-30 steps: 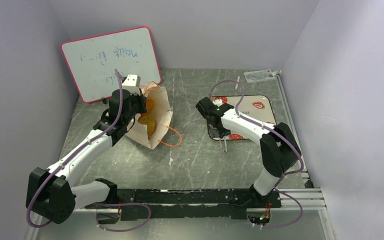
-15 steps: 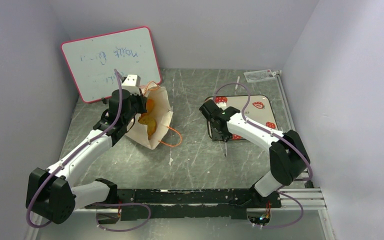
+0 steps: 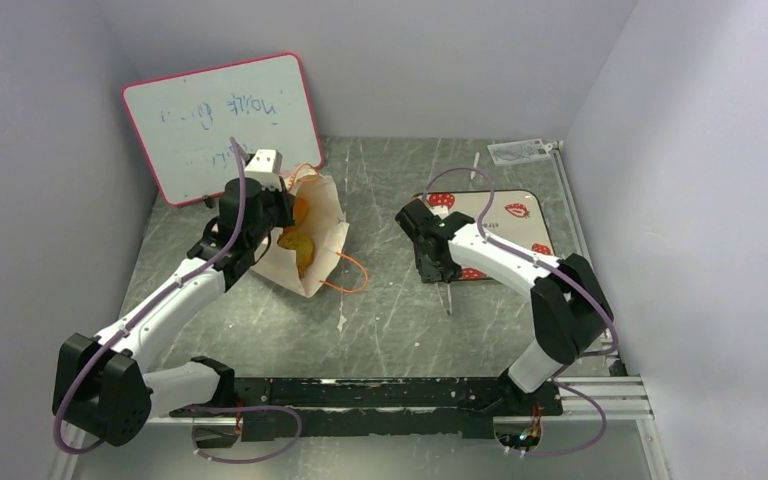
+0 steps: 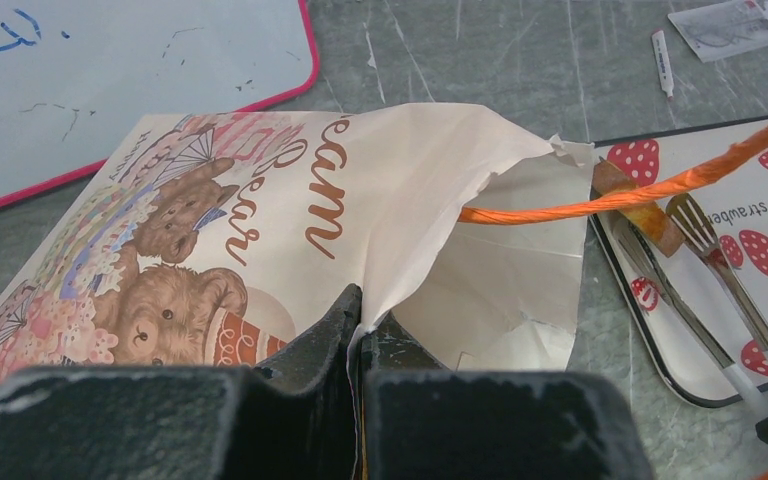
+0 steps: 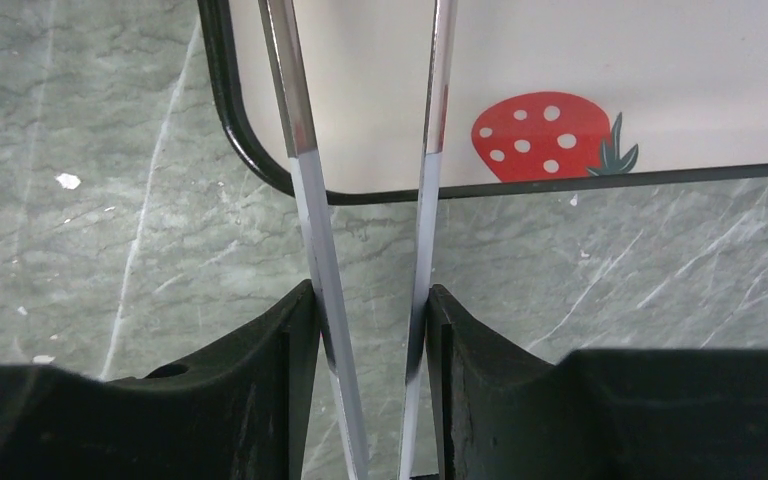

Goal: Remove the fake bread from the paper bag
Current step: Place the fake bread in the container.

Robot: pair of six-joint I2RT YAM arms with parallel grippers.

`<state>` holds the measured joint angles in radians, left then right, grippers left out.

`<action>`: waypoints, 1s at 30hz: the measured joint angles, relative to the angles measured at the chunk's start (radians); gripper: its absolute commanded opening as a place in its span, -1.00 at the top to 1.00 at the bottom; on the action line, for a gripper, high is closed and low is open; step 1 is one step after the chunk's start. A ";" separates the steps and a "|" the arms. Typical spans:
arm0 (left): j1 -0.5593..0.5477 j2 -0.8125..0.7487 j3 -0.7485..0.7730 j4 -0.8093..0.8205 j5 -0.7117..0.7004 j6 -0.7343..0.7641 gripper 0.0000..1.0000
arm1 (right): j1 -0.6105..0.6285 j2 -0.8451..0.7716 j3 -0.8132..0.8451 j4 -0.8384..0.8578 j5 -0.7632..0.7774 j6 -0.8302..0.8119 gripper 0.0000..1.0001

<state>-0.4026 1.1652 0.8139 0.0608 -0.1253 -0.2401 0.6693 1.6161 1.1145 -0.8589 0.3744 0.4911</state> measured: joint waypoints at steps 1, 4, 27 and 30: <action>0.000 0.000 0.001 -0.002 0.000 -0.001 0.86 | 0.001 -0.008 -0.002 0.000 -0.003 0.002 0.15; 0.000 0.000 0.003 -0.006 0.000 -0.001 0.86 | 0.002 -0.061 -0.029 0.011 -0.021 0.008 0.15; 0.000 -0.002 0.021 -0.049 0.022 -0.003 0.86 | -0.028 -0.103 -0.027 -0.035 -0.046 0.037 0.21; 0.000 0.002 0.039 -0.057 0.022 -0.003 0.86 | -0.085 -0.076 -0.027 -0.010 -0.045 0.018 0.23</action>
<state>-0.4026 1.1671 0.8524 0.0036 -0.1032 -0.2432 0.5838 1.5398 1.0870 -0.8692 0.3298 0.5087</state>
